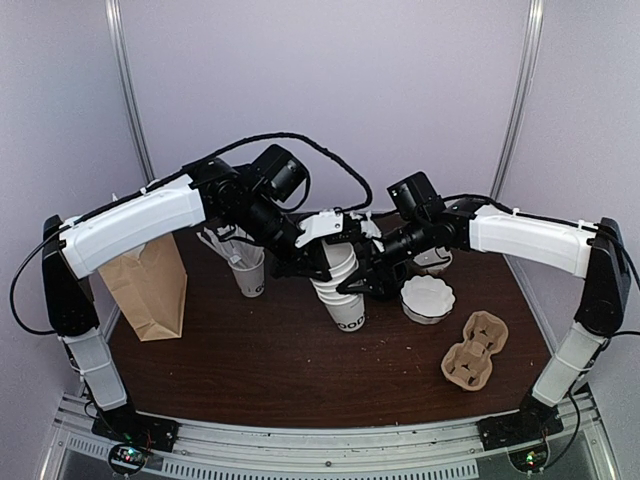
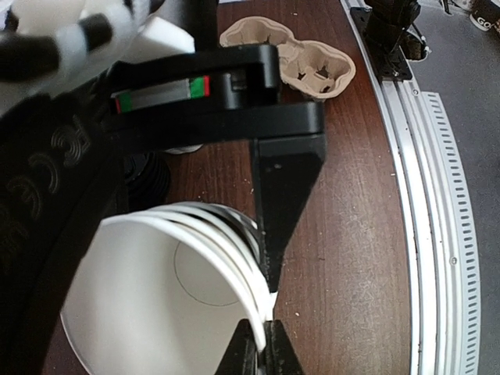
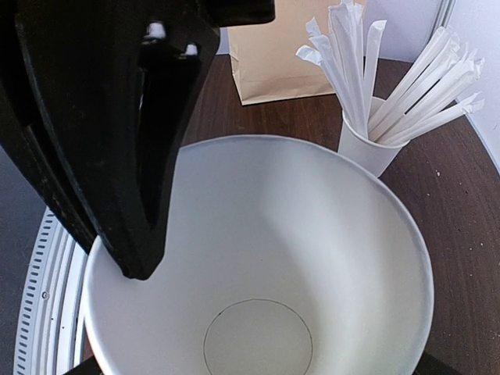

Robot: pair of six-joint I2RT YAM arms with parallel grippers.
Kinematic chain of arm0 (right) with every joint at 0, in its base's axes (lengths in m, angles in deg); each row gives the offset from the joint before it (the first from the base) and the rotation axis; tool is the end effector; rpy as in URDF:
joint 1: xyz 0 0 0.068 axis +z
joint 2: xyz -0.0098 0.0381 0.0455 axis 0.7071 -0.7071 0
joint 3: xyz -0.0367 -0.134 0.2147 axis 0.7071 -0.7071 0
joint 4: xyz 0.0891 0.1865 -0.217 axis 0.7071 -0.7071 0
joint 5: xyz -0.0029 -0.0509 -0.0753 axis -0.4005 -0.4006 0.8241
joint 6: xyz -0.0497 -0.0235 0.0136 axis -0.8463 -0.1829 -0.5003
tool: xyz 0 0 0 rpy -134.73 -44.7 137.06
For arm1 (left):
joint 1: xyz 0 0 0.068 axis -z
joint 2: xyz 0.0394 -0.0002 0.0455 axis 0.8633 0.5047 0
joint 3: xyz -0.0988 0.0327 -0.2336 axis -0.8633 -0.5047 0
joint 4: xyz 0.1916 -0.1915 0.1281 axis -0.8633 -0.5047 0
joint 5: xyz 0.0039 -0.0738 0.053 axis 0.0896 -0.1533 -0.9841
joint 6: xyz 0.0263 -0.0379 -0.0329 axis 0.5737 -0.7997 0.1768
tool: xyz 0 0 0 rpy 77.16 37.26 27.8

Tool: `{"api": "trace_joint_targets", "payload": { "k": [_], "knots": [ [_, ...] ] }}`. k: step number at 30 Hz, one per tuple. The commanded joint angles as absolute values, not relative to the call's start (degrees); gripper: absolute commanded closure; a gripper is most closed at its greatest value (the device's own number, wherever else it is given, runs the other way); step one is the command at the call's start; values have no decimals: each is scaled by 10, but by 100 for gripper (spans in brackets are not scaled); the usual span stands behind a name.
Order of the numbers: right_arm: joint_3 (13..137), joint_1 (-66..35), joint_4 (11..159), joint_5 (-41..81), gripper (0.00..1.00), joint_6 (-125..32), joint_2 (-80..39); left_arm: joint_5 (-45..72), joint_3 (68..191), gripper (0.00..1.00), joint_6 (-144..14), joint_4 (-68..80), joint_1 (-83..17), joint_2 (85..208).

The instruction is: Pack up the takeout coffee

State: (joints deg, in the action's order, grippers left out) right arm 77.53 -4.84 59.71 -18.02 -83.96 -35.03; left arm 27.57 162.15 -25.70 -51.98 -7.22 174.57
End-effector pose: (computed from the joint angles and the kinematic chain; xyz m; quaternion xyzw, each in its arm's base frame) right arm 0.2939 0.2852 0.2606 -0.6146 0.6004 0.3884 0.3331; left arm 0.2463 -0.3453 0.3325 0.6442 0.6783 -0.2454 0.2544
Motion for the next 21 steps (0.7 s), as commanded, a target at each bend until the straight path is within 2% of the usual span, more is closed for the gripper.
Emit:
{"api": "trace_joint_targets", "payload": {
  "k": [1, 10, 21],
  "knots": [
    [752, -46, 605, -173, 26, -822, -365, 249, 1654, 100, -298, -465, -81, 1723],
    [737, -55, 628, -173, 26, -811, -385, 216, 1663, 100, -329, -470, -90, 1708],
    [695, -53, 627, -106, 26, -903, -350, 331, 1709, 100, -401, -507, -127, 1749]
  ]
}}
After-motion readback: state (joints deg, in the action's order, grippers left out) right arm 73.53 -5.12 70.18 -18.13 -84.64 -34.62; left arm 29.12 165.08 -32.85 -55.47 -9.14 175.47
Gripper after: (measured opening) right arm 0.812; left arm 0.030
